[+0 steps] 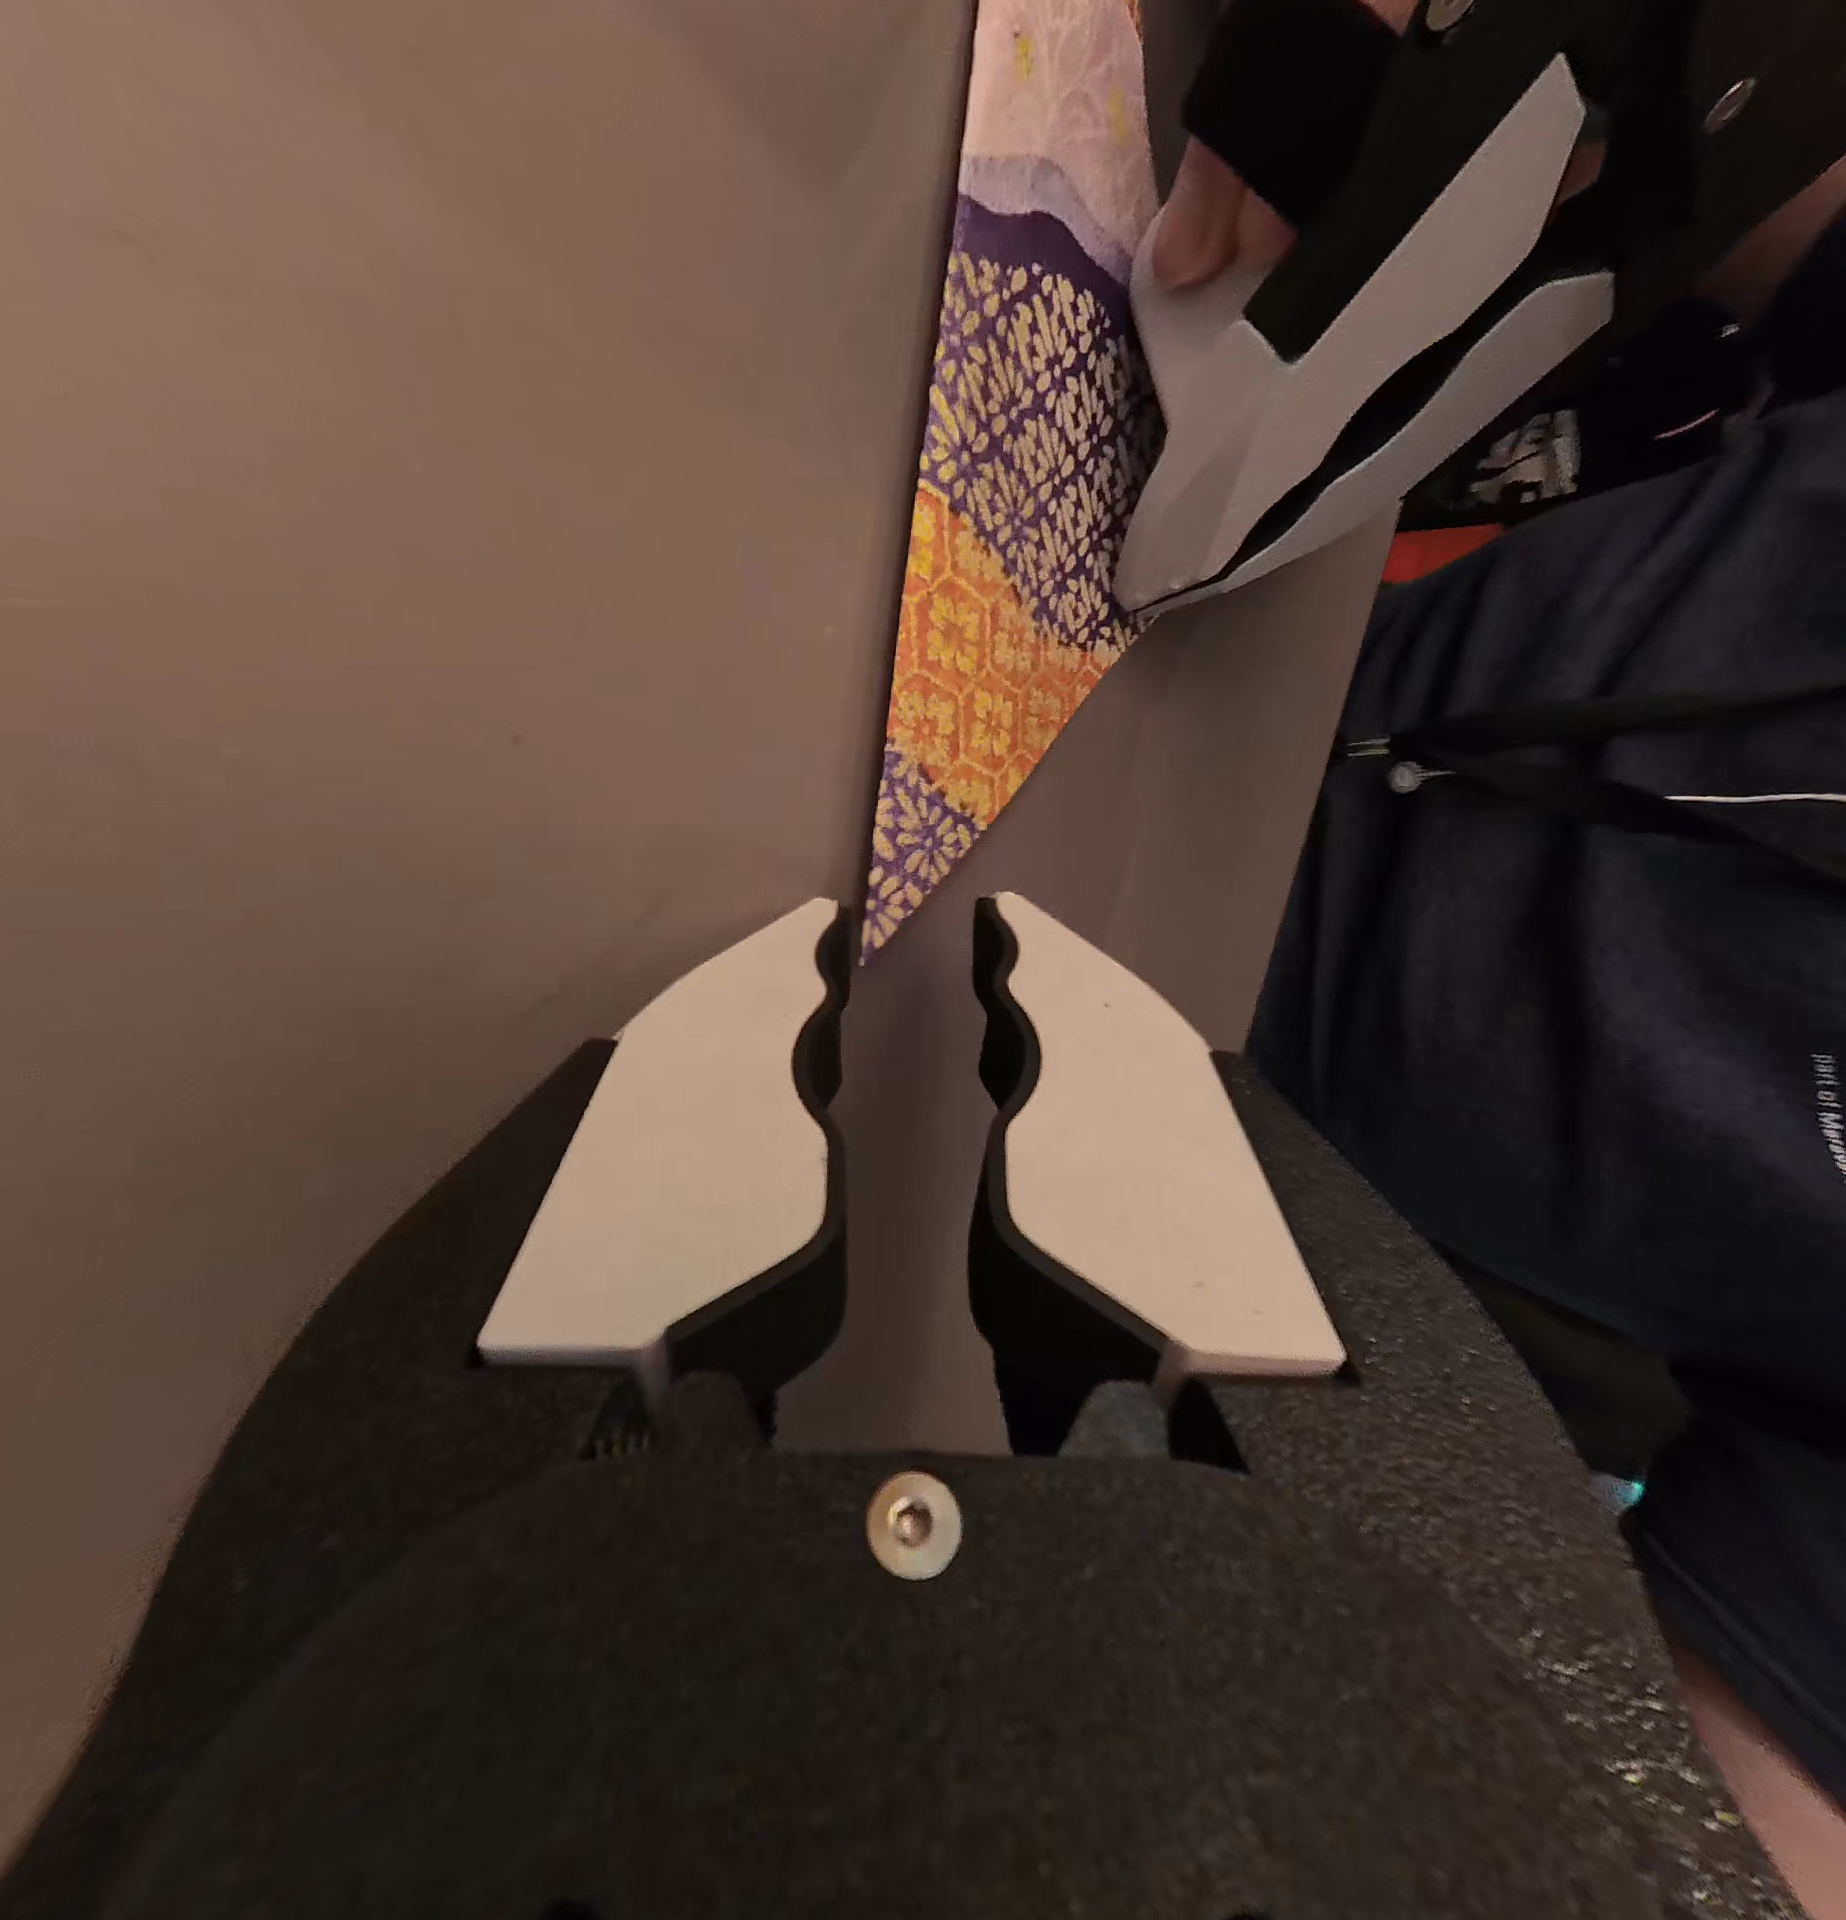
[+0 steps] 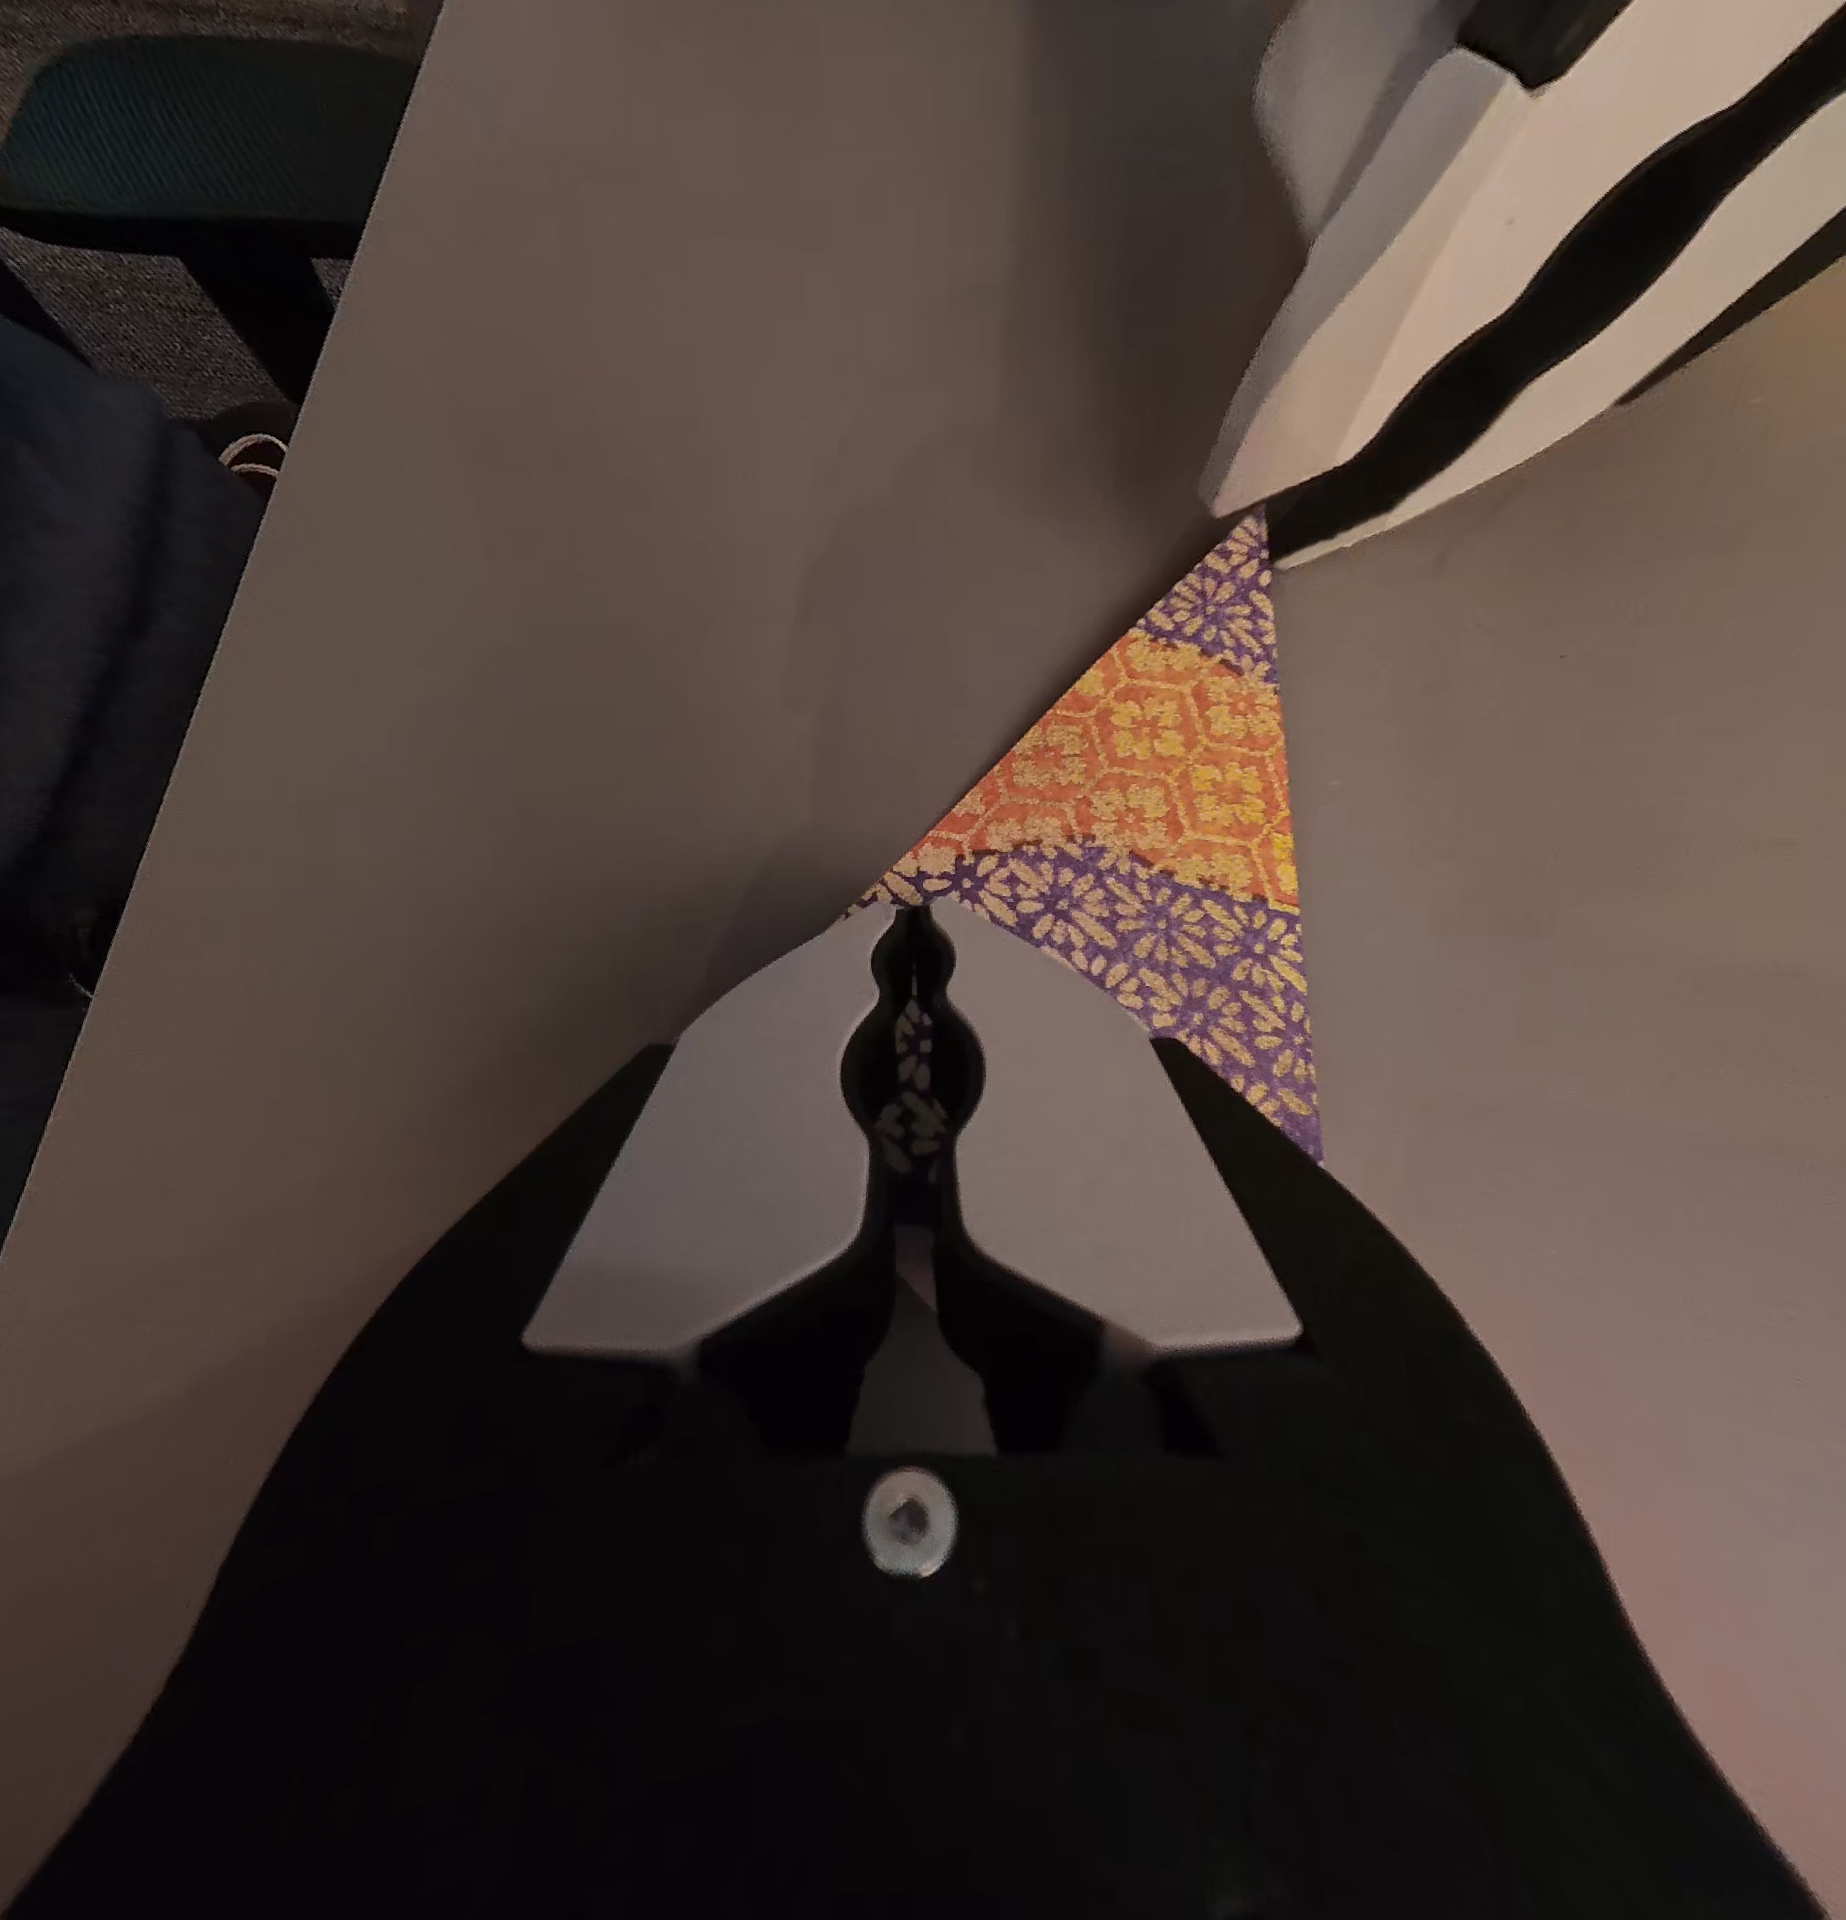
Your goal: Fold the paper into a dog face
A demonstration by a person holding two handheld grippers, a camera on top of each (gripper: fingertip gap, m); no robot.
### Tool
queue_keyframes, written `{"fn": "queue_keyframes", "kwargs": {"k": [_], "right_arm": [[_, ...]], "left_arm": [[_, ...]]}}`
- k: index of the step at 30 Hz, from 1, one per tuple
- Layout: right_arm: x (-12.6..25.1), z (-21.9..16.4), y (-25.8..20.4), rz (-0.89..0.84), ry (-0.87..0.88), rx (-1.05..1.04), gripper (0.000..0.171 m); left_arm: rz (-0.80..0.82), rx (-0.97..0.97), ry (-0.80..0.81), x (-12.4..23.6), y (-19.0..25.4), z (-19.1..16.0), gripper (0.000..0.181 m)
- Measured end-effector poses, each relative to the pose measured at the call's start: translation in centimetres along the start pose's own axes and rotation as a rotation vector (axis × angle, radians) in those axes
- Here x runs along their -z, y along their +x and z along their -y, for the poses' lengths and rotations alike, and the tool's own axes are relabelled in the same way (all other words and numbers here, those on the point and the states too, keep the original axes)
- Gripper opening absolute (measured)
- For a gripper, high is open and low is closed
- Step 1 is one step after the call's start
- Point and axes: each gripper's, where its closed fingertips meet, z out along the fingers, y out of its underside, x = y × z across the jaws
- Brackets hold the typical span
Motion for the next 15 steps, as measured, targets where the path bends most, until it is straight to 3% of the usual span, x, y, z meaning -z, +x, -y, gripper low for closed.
{"fn": "queue_keyframes", "kwargs": {"k": [9, 15], "right_arm": [[0.0, 0.1, 0.1, -0.004, 0.018, -0.004, 0.002], [0.2, 0.4, 1.2, -0.043, 0.067, -0.044, 0.002]], "left_arm": [[-0.071, 0.031, 0.079, -0.9, 0.9, 1.4, 0.013], [0.095, -0.090, 0.061, -1.6, 0.0, 2.3, 0.000]]}}
